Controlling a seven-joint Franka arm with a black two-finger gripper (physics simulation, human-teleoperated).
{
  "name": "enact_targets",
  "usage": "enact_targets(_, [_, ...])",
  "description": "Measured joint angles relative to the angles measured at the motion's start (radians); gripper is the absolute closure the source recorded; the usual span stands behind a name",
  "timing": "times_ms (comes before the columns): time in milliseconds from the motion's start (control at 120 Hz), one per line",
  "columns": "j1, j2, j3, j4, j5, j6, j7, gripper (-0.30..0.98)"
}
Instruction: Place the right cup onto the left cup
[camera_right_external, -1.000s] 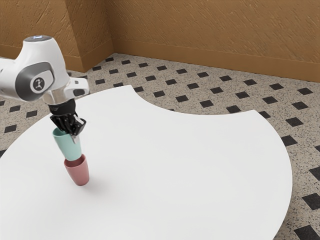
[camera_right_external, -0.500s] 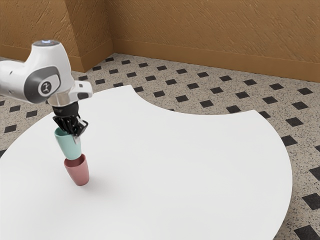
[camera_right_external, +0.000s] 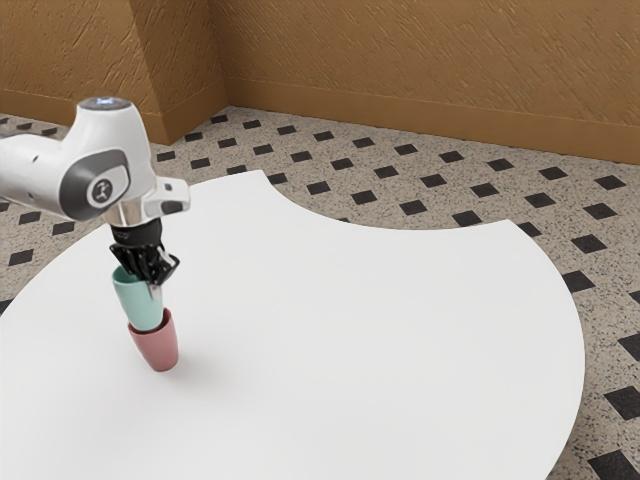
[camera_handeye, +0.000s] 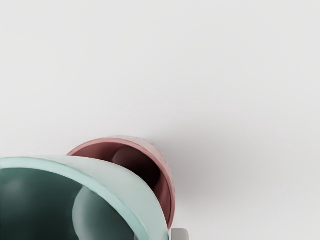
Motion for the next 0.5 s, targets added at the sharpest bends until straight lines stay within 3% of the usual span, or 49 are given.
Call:
enact_targets(275, [0.001, 0.050, 0.000, 0.001, 0.000, 0.022, -0.002, 0.76])
enact_targets(500, [0.000, 0.054, 0.000, 0.001, -0.011, 0.028, 0.003, 0.33])
